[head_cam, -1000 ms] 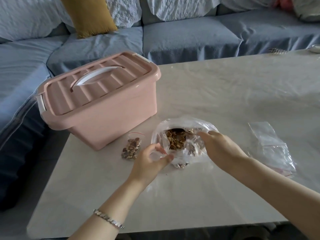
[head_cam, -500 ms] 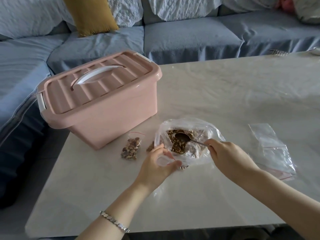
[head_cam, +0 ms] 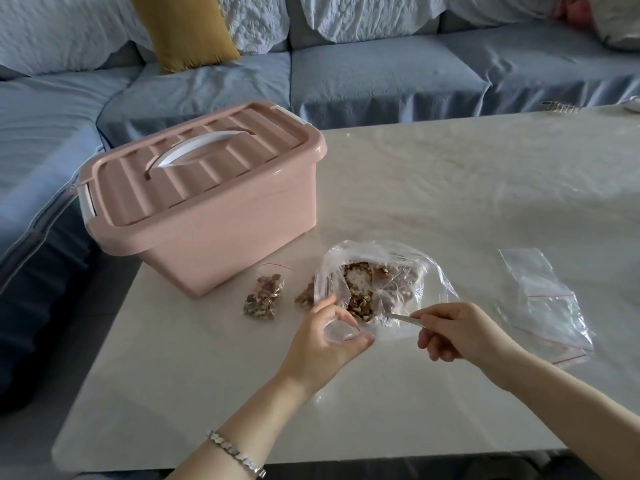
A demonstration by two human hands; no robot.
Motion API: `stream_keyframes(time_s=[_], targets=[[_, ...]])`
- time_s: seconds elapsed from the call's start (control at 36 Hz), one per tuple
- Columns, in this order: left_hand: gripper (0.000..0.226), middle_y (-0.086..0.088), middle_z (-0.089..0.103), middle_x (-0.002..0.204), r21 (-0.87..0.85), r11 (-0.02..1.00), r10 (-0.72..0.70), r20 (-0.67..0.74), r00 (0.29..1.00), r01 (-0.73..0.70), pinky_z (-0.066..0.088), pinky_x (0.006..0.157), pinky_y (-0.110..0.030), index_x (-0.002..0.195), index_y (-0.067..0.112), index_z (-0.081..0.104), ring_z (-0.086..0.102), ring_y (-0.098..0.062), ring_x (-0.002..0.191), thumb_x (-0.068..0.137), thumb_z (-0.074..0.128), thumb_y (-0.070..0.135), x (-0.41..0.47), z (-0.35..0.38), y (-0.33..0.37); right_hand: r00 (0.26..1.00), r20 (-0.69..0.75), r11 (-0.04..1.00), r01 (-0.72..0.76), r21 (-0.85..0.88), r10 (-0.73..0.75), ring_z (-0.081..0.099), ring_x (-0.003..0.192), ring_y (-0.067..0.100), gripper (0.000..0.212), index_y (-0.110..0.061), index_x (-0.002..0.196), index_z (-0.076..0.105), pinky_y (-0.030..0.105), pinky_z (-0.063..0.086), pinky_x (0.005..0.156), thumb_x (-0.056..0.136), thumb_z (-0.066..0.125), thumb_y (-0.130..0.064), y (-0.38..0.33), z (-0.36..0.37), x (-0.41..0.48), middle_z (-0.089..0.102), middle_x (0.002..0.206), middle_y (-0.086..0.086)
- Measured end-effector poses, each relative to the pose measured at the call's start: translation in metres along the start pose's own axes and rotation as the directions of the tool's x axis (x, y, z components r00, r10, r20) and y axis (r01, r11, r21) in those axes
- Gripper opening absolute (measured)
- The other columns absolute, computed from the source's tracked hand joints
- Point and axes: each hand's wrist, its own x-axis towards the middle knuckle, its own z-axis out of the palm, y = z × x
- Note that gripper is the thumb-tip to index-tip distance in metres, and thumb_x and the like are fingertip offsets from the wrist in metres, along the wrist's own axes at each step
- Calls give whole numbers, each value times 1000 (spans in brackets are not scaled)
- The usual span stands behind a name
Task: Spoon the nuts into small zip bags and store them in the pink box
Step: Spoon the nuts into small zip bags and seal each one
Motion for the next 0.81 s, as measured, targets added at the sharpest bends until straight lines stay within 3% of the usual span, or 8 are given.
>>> stream_keyframes(time_s=[0.14, 0.19, 0.25, 0.33, 0.44, 0.61, 0.75, 0.81], targets=[[29, 18, 52, 126, 2, 999, 42, -63, 997, -42, 29, 87, -5, 73, 28, 60, 43, 6, 119, 58, 75, 47, -5, -14, 5, 999, -27, 990, -24, 141, 29, 61, 47, 13, 15, -5, 89, 66, 18, 45, 45, 93, 51, -5, 2, -9, -4, 69, 63, 8], [31, 20, 63, 104, 3, 997, 79, -125, 989, -79, 38, 86, -12, 72, 28, 59, 54, 4, 108, 56, 74, 50, -8, -21, 11, 999, -47, 988, -4, 156, 11, 63, 50, 14, 15, -5, 90, 66, 19, 47, 48, 93, 51, -5, 1, -14, -5, 70, 66, 10], [32, 15, 67, 87, 55, 989, 147, -181, 972, -139, 43, 82, -19, 75, 25, 60, 60, 2, 93, 60, 77, 47, -8, -29, 20, 998, -58, 985, 10, 174, 0, 64, 52, 16, 14, -4, 91, 66, 20, 47, 49, 92, 52, -5, 0, -20, -7, 71, 68, 12], [27, 13, 65, 75, 160, 962, 259, -267, 928, -222, 39, 70, -7, 74, 21, 60, 58, 6, 78, 65, 82, 34, -1, -37, 40, 997, -77, 979, 30, 202, -15, 64, 51, 17, 14, -2, 90, 66, 19, 47, 45, 92, 52, -4, -6, -27, -9, 71, 68, 14], [31, 15, 63, 75, 203, 957, 253, -240, 937, -207, 35, 65, -1, 80, 24, 57, 57, 8, 77, 66, 80, 40, 19, -35, 57, 993, -111, 974, 69, 217, -46, 64, 48, 14, 15, -3, 89, 65, 17, 47, 43, 92, 51, -5, -17, -37, -10, 71, 65, 12], [41, 16, 58, 80, 345, 931, 149, -53, 987, -122, 39, 65, -13, 90, 23, 53, 55, -4, 77, 68, 76, 47, 43, -18, 51, 986, -124, 974, 134, 184, -113, 62, 45, 14, 16, 0, 88, 64, 16, 45, 40, 92, 49, -4, -42, -58, -12, 69, 61, 11], [40, 15, 60, 77, 316, 944, 131, -112, 985, -90, 35, 64, 0, 92, 20, 54, 52, 5, 69, 68, 78, 42, 45, -12, 44, 987, -68, 985, 152, 80, -147, 61, 45, 15, 17, 1, 89, 66, 17, 46, 40, 91, 50, -3, -65, -73, -17, 68, 62, 14], [41, 17, 58, 73, 349, 930, 163, -120, 979, -112, 36, 62, -2, 89, 23, 52, 51, 6, 64, 67, 78, 45, 44, -10, 42, 989, -35, 988, 147, 45, -146, 60, 44, 16, 17, 2, 88, 66, 17, 45, 38, 91, 49, -2, -74, -76, -18, 68, 62, 15]])
